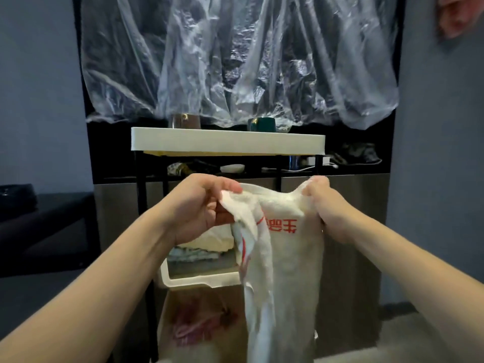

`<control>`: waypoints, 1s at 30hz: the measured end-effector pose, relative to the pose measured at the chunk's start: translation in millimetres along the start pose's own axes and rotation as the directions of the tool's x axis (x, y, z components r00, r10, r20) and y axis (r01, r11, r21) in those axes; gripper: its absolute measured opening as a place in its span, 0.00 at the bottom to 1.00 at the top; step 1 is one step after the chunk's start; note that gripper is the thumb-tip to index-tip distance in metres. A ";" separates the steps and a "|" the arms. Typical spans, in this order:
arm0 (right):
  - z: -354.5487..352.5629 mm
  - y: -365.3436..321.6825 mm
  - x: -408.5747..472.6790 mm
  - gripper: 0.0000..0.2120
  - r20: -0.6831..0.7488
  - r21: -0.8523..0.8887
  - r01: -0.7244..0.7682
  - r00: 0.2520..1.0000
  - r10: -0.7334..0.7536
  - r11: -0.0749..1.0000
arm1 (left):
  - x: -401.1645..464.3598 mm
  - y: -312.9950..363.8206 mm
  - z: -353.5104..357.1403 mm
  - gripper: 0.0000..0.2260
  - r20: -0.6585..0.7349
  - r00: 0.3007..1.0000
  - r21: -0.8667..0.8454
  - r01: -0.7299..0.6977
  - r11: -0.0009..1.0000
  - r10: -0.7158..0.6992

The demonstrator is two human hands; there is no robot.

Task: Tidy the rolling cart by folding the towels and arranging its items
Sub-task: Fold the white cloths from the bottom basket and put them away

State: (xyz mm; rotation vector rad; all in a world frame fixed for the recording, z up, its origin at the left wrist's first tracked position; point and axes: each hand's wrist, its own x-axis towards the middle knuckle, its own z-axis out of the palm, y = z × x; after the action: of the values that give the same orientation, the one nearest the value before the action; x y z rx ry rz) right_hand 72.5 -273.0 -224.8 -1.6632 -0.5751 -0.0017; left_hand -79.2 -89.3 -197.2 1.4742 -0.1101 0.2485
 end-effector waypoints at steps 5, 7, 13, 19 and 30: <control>-0.3 -15.7 -9.3 0.15 0.123 -0.290 0.406 0.914 -0.387 0.866 | 10.8 0.8 -1.0 0.13 -0.101 0.946 0.616 -0.183 0.766 0.308; -0.9 -22.4 -12.4 0.11 0.113 -0.349 0.495 0.865 -0.488 0.796 | 15.1 0.9 -4.0 0.09 -0.066 0.892 0.809 -0.214 0.547 0.447; -3.1 -31.1 -2.4 0.19 0.104 -0.354 0.429 0.901 -0.420 0.831 | 18.6 9.7 -3.4 0.09 -0.061 0.916 0.804 -0.191 0.564 0.398; -17.8 -19.8 12.5 0.19 -0.019 -0.546 0.372 0.890 -0.455 0.751 | 3.0 18.1 -1.0 0.09 0.018 1.000 0.867 -0.009 0.497 -0.012; -9.9 -6.8 6.5 0.09 -0.136 -0.629 0.217 0.915 -0.381 0.746 | -3.5 -48.6 -19.8 0.11 -0.239 0.959 0.887 0.151 0.437 0.154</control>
State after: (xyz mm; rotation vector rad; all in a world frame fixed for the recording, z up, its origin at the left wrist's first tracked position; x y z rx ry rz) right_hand 78.9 -279.4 -214.5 -2.1229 -0.6813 -0.7049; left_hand -72.9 -73.7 -247.0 2.5200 0.3314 0.5896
